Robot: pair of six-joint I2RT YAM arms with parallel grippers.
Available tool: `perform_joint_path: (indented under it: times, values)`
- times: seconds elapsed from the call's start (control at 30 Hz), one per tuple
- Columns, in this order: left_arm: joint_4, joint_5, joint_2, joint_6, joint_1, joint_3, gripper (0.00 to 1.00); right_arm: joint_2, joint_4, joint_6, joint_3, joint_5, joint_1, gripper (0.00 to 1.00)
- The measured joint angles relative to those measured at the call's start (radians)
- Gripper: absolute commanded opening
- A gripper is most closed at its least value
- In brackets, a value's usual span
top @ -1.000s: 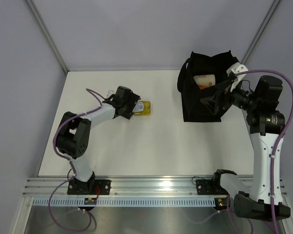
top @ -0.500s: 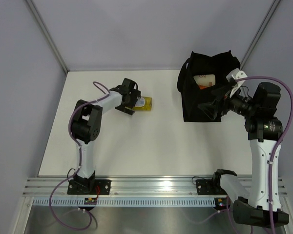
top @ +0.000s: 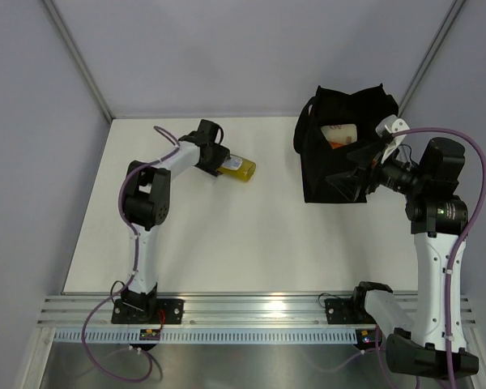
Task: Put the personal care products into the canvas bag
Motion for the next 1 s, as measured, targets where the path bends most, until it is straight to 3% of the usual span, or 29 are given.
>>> perform_joint_path:
  times: [0.07,0.1,0.2,0.3,0.4,0.67,0.8,0.9,1.0]
  values:
    - [0.053,0.013,-0.007,0.041,0.008,-0.011,0.27,-0.002,0.000,0.001,0.000,-0.013,0.000,0.99]
    - [0.093,0.025,-0.013,0.063,0.013,-0.019,0.21,-0.003,0.000,0.004,0.000,-0.018,0.000,0.99]
    - [0.203,0.071,-0.028,0.130,0.024,-0.051,0.08,-0.006,0.000,0.010,0.001,-0.045,0.000,1.00]
    - [0.279,0.132,-0.045,0.208,0.031,-0.094,0.01,-0.006,-0.013,0.006,0.005,-0.089,0.002,1.00]
    - [0.331,0.205,-0.069,0.272,0.034,-0.151,0.00,-0.001,-0.059,-0.032,0.021,-0.076,0.059,0.99]
    - [0.338,0.336,-0.075,0.394,0.030,-0.171,0.00,0.116,-0.157,-0.113,0.075,0.134,0.358,1.00]
    - [0.381,0.388,-0.082,0.413,0.029,-0.208,0.00,0.242,-0.141,-0.100,0.090,0.385,0.558,0.99]
    - [0.464,0.458,-0.114,0.426,0.028,-0.298,0.00,0.356,-0.105,-0.046,0.093,0.550,0.668,1.00]
    - [0.615,0.563,-0.177,0.439,0.025,-0.465,0.00,0.467,-0.070,0.022,0.093,0.599,0.701,0.99]
